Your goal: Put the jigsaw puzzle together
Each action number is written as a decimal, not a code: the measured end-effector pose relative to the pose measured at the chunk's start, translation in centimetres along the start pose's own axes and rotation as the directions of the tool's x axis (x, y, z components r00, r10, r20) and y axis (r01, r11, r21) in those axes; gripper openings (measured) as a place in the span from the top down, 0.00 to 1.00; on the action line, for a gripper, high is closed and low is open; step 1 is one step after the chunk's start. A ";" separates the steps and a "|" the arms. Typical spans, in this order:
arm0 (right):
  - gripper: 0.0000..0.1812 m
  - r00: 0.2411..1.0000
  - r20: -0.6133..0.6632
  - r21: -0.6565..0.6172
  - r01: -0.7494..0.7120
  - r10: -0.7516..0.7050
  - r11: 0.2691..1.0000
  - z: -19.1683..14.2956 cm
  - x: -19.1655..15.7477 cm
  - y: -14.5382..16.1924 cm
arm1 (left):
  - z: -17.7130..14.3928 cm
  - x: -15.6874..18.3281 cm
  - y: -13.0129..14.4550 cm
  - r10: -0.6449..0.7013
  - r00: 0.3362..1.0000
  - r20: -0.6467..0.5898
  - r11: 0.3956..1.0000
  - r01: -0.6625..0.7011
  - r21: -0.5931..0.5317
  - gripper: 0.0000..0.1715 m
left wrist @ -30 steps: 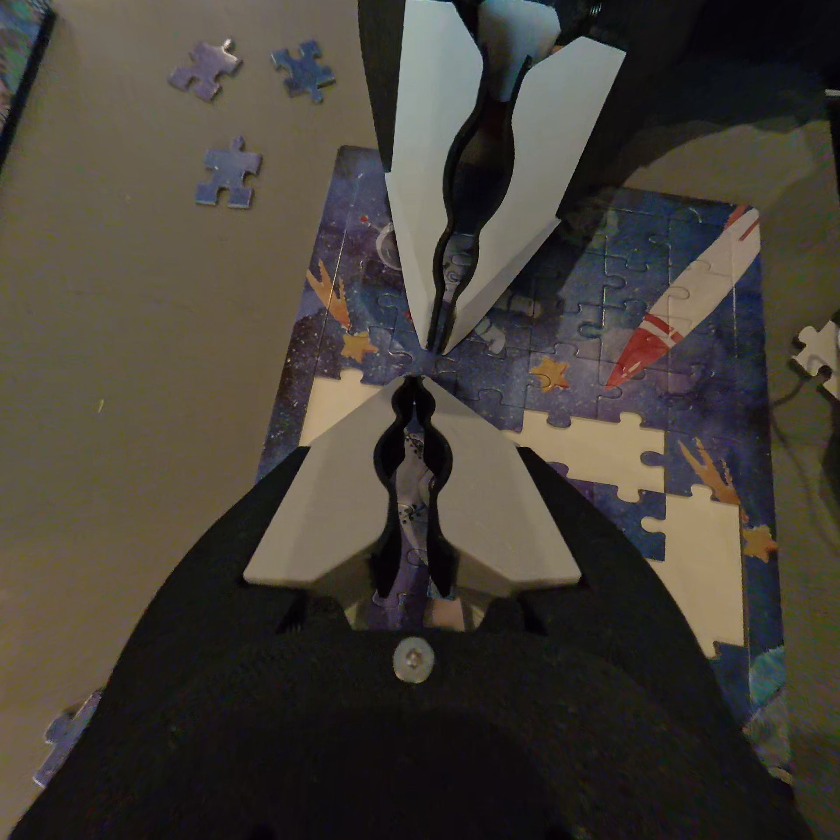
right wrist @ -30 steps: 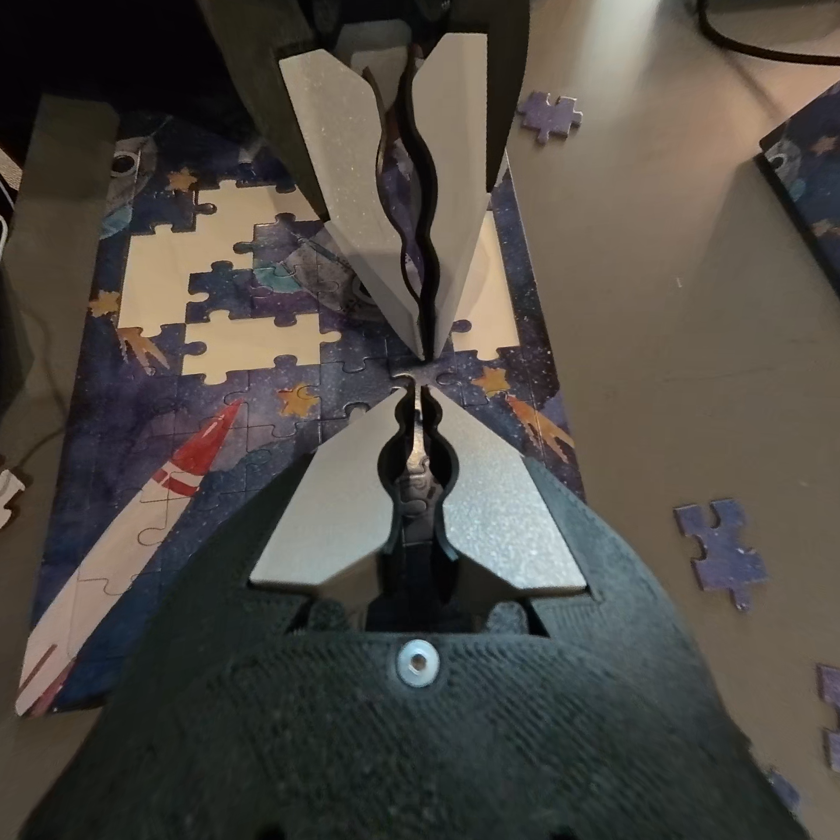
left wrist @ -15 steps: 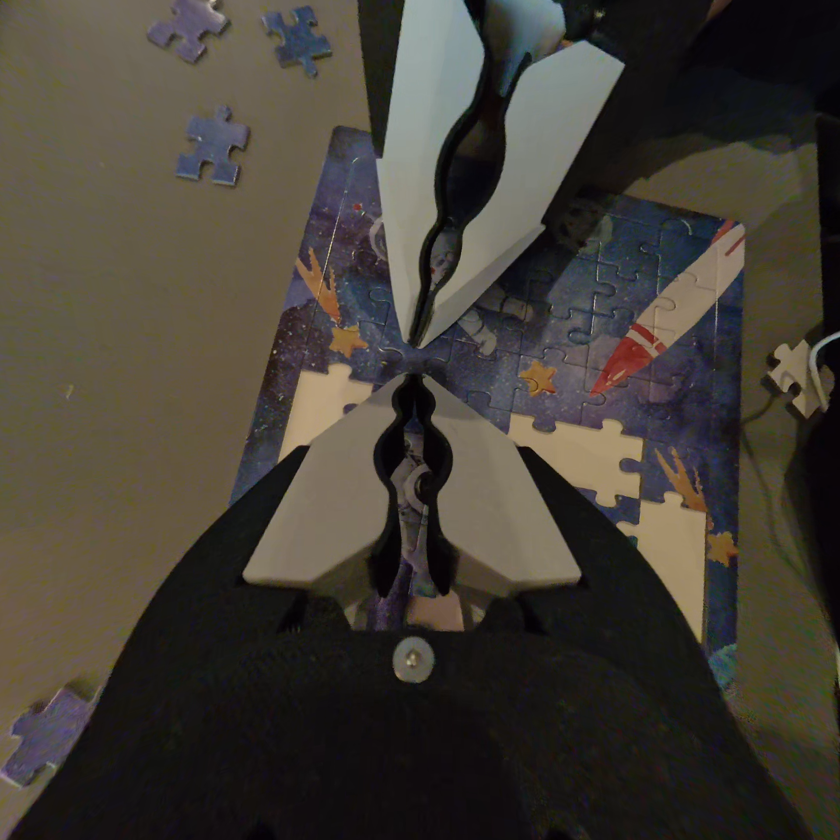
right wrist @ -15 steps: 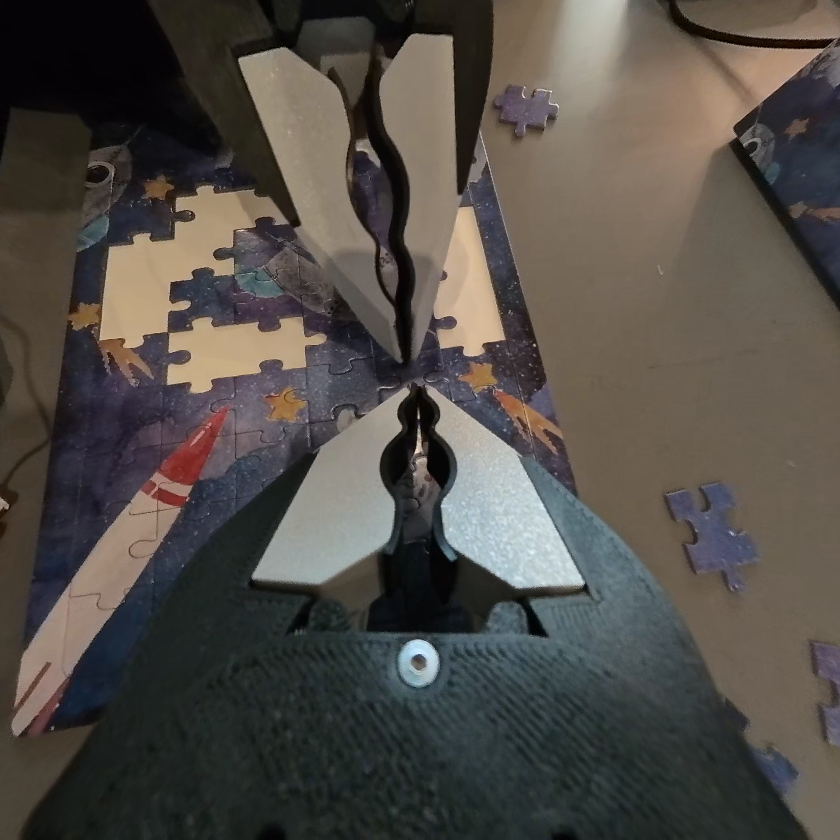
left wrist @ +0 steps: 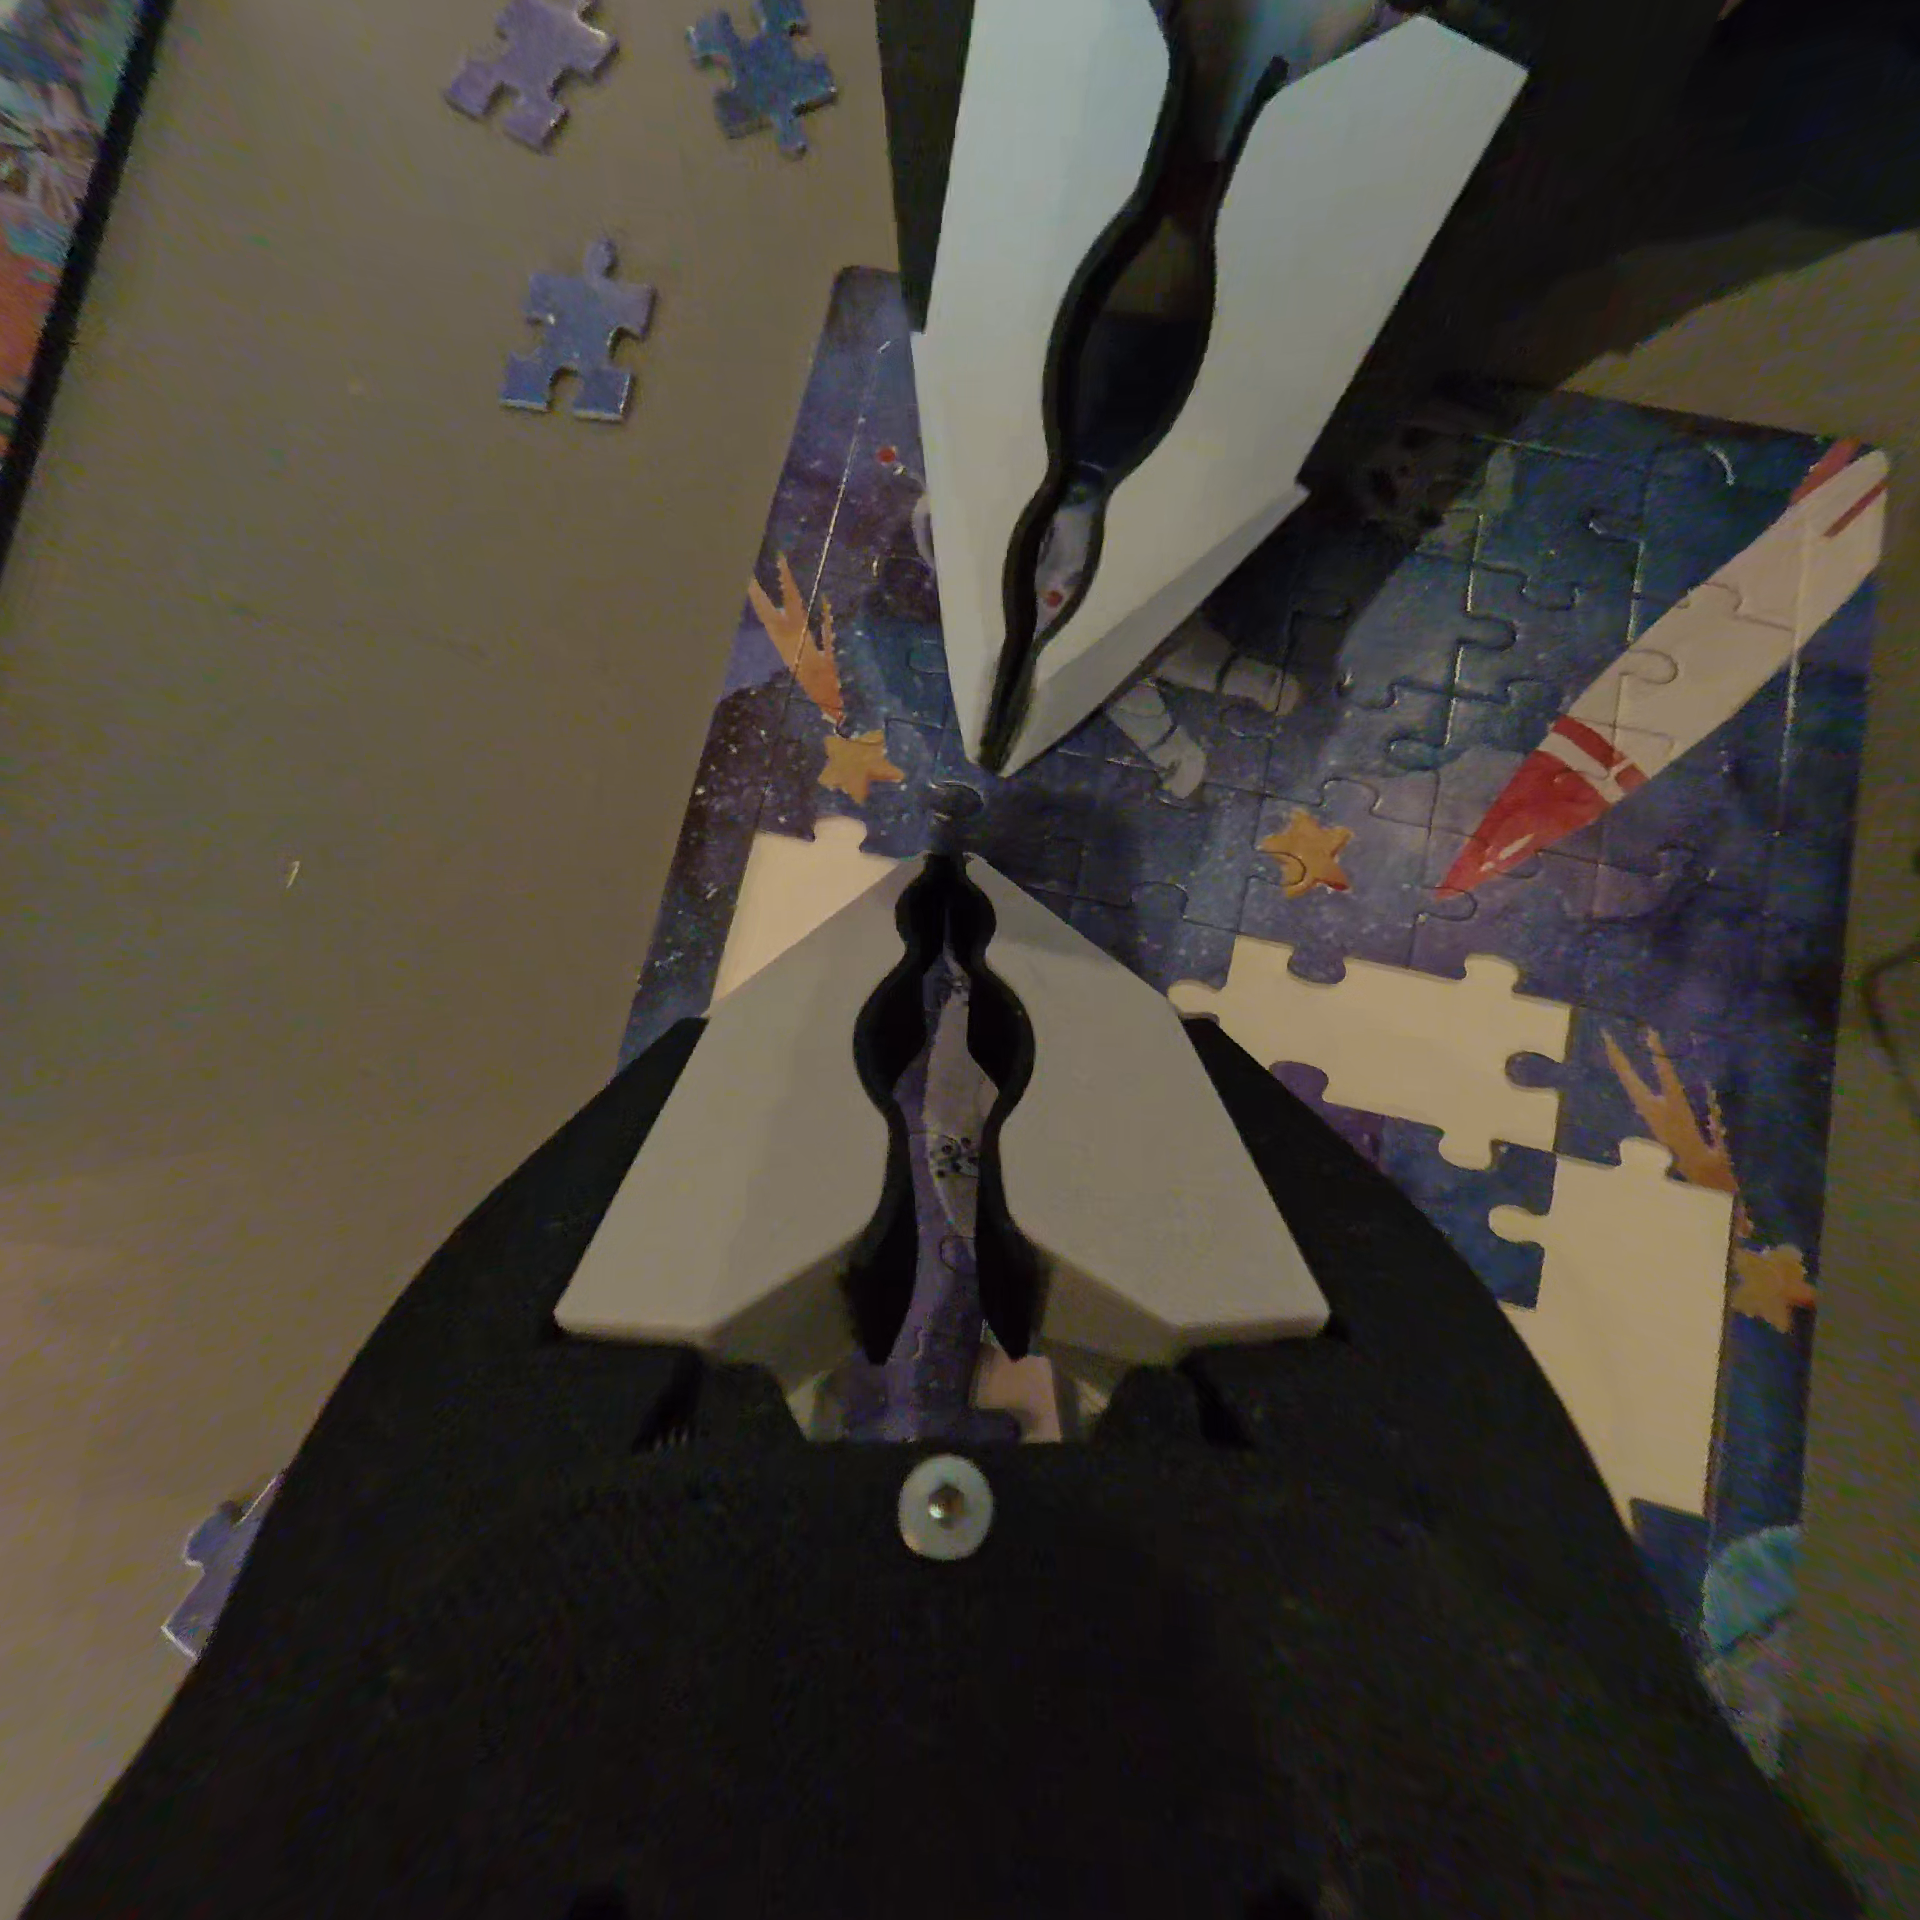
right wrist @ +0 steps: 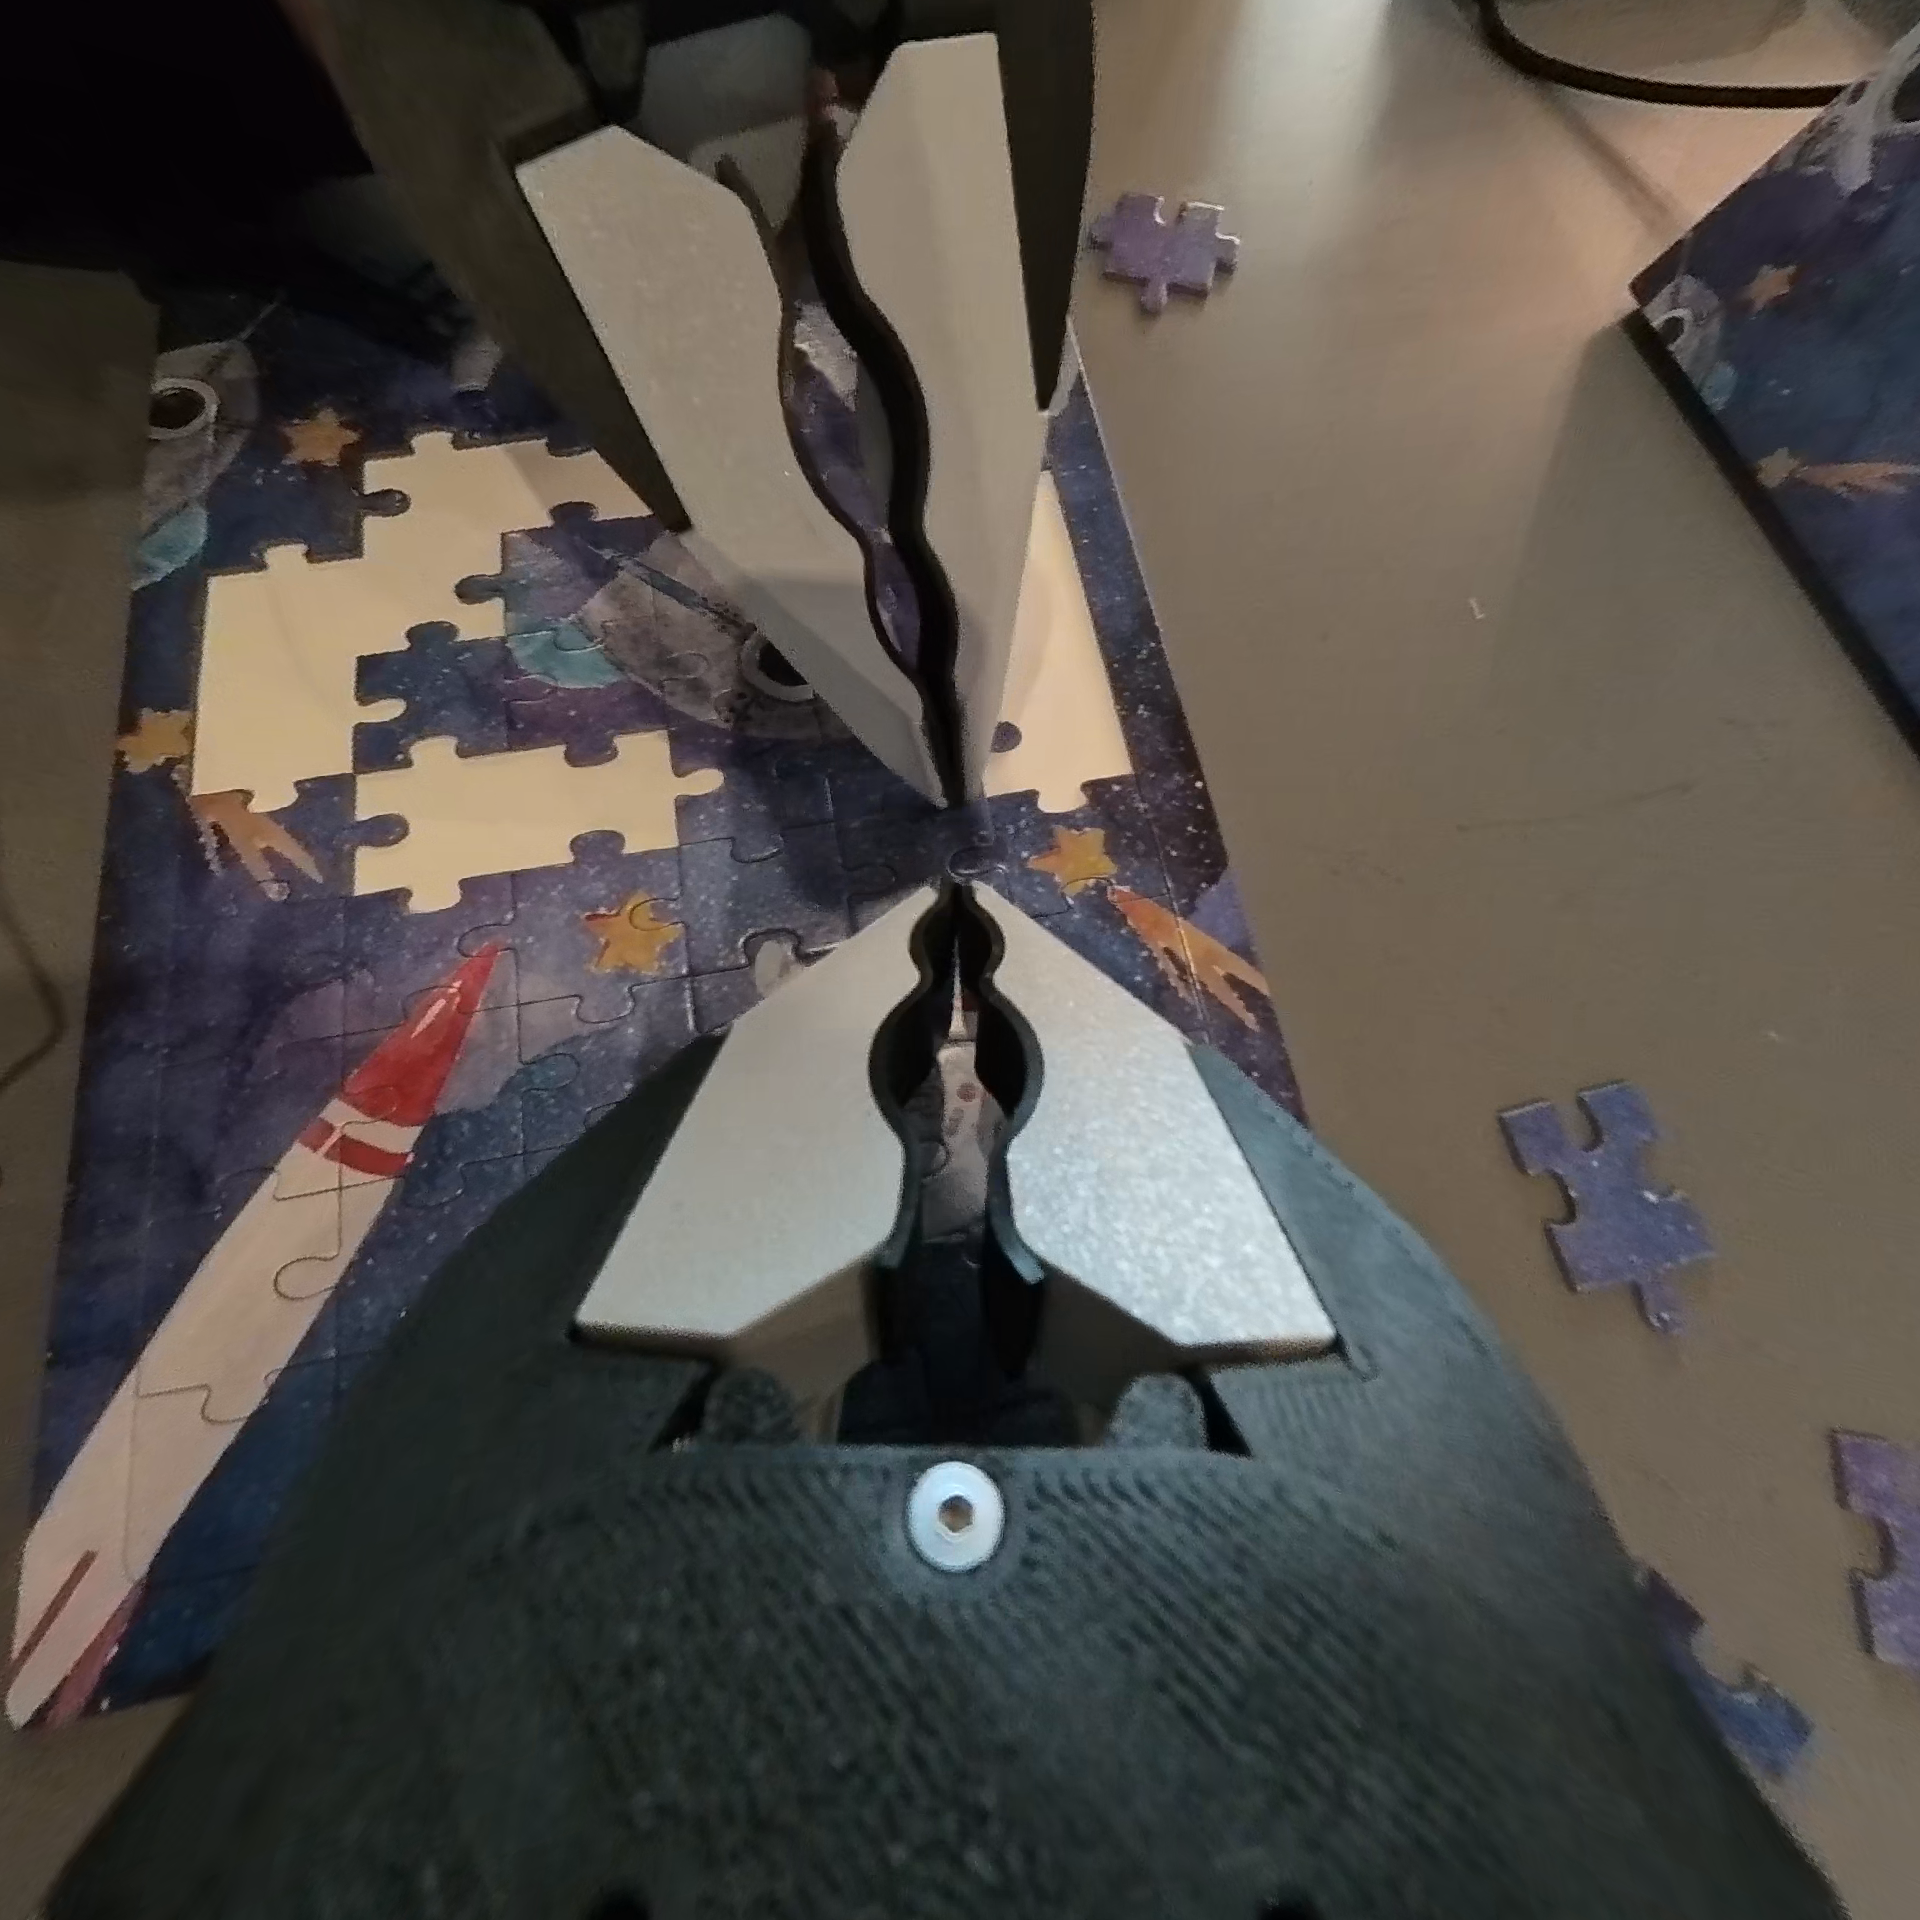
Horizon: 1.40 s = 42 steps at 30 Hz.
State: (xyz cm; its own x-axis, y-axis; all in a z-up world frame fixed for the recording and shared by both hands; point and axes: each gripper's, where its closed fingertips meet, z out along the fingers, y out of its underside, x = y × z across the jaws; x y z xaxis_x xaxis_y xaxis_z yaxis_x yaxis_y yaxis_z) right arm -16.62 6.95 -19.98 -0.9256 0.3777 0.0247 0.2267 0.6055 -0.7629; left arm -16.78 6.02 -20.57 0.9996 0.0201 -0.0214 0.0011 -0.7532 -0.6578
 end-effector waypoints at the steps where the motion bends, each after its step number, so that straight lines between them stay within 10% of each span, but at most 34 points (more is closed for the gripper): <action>1: 1.00 1.000 -0.007 0.000 0.000 0.000 1.000 0.0 0.1 0.0 | 0.0 0.0 0.0 0.002 1.000 -0.002 1.000 -0.002 0.006 1.00; 25: 1.00 0.994 -0.077 -0.001 -0.077 0.077 0.997 0.0 1.3 0.3 | -0.1 0.8 -0.2 -0.025 0.996 -0.088 0.998 0.031 0.062 0.90; 29: 1.00 0.985 0.168 -0.016 -0.028 0.030 0.999 0.7 -3.2 -0.3 | -0.4 -0.1 0.2 -0.037 0.998 -0.053 0.998 0.040 0.046 0.90; 33: 1.00 0.993 -0.115 -0.009 -0.003 0.002 1.000 0.9 0.9 -0.4 | -0.8 -1.3 0.7 -0.067 0.998 -0.017 0.997 0.068 0.032 0.99; 42: 1.00 0.997 -0.062 0.001 -0.043 0.043 0.999 1.2 0.5 -0.7 | -0.7 -1.5 1.1 -0.065 0.998 0.013 0.998 0.065 0.003 1.00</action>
State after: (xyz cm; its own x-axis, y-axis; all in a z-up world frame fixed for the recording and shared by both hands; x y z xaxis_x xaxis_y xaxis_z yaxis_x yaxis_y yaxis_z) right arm -17.58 5.87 -20.20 -0.8945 0.4459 0.0323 0.2657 0.5883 -0.7638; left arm -18.27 4.70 -20.69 0.9969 0.0774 0.0117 0.0658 -0.7484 -0.6599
